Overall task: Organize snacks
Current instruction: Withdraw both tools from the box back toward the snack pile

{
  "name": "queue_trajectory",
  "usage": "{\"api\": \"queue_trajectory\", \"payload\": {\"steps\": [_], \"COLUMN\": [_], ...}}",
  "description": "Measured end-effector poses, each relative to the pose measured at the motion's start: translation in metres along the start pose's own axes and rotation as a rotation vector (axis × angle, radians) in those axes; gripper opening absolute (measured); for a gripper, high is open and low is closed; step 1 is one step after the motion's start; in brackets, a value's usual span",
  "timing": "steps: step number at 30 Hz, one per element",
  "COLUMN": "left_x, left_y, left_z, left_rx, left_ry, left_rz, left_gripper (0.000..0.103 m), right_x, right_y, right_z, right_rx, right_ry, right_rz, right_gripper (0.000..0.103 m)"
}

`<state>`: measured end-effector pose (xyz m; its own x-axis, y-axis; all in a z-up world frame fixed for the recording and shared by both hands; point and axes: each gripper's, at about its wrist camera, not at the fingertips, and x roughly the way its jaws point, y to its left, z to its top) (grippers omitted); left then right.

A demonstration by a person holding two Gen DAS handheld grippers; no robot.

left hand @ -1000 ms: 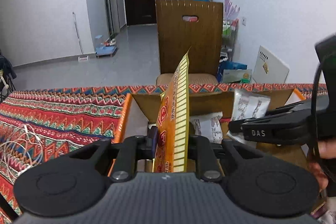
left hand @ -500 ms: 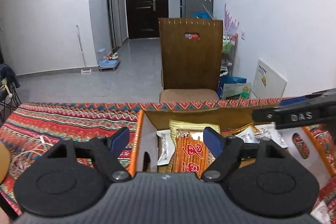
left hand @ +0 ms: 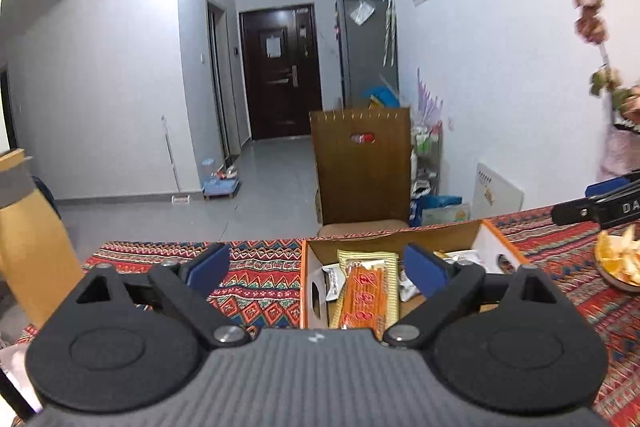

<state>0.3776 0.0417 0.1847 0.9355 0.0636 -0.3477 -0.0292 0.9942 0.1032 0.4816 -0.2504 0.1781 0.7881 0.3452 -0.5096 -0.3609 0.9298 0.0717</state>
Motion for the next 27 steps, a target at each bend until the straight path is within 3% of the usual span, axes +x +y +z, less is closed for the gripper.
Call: {"api": "queue_trajectory", "payload": {"steps": [9, 15, 19, 27], "left_x": [-0.124, -0.178, -0.207, -0.231], "left_y": [-0.005, -0.008, -0.006, -0.006], "left_z": [-0.053, -0.111, -0.152, -0.227], "left_rx": [0.003, -0.012, -0.068, -0.108], "left_ry": [-0.114, -0.123, -0.091, 0.031], "left_rz": [-0.04, -0.081, -0.099, -0.098], "left_gripper": [0.103, 0.103, 0.103, 0.103], "right_x": [-0.119, -0.178, -0.205, -0.223], "right_y": [0.013, 0.049, 0.07, 0.096], "right_z": [-0.082, -0.156, -0.204, -0.298], "right_rx": [0.018, -0.07, -0.078, 0.092], "right_ry": [-0.082, -0.142, -0.155, -0.088], "right_rz": [0.032, -0.046, -0.099, -0.1], "right_gripper": [0.095, 0.1, 0.102, 0.102]}}
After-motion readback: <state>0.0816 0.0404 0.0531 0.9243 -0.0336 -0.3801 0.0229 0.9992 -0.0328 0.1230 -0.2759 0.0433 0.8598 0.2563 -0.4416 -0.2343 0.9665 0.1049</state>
